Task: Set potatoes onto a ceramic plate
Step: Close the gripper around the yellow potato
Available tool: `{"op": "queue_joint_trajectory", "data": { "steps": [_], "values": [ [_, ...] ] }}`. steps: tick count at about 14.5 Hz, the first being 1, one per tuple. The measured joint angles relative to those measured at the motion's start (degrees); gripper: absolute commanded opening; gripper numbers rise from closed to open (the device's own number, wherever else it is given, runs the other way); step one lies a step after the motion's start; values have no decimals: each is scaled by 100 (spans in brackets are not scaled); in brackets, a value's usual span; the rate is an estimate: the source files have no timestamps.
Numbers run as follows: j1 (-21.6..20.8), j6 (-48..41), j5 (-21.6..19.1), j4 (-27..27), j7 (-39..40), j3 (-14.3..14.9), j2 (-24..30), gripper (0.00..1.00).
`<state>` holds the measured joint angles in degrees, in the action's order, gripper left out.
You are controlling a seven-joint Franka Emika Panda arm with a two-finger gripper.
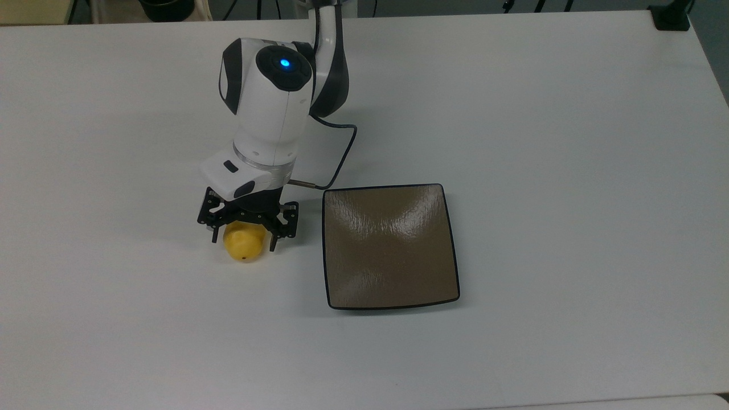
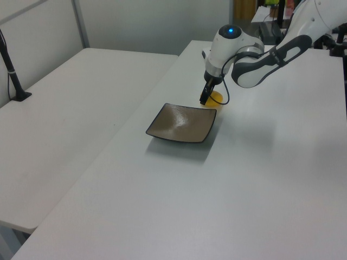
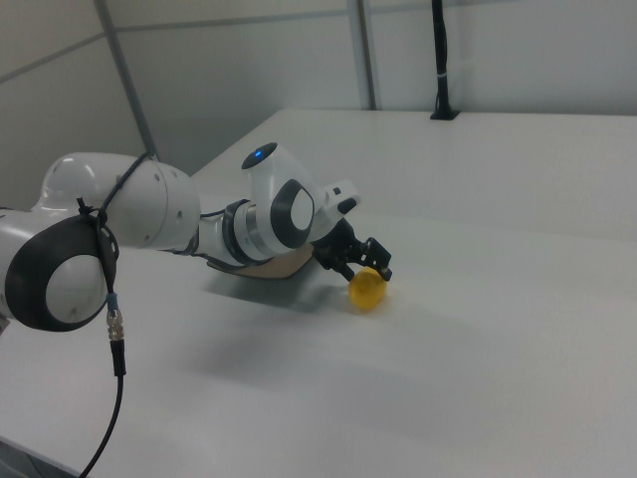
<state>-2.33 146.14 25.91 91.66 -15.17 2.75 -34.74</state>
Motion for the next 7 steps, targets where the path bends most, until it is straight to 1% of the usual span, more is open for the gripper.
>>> {"op": "queue_joint_trajectory", "data": {
  "steps": [1, 3, 4, 5, 7],
  "values": [
    [-4, 0, 0, 1, 0, -17, -7, 90],
    [-5, 0, 0, 2, 0, -37, -11, 73],
    [-5, 0, 0, 2, 0, -45, -13, 57],
    [-5, 0, 0, 2, 0, -52, -14, 46],
    [-5, 0, 1, -1, 4, -57, -13, 28]
  ]
}}
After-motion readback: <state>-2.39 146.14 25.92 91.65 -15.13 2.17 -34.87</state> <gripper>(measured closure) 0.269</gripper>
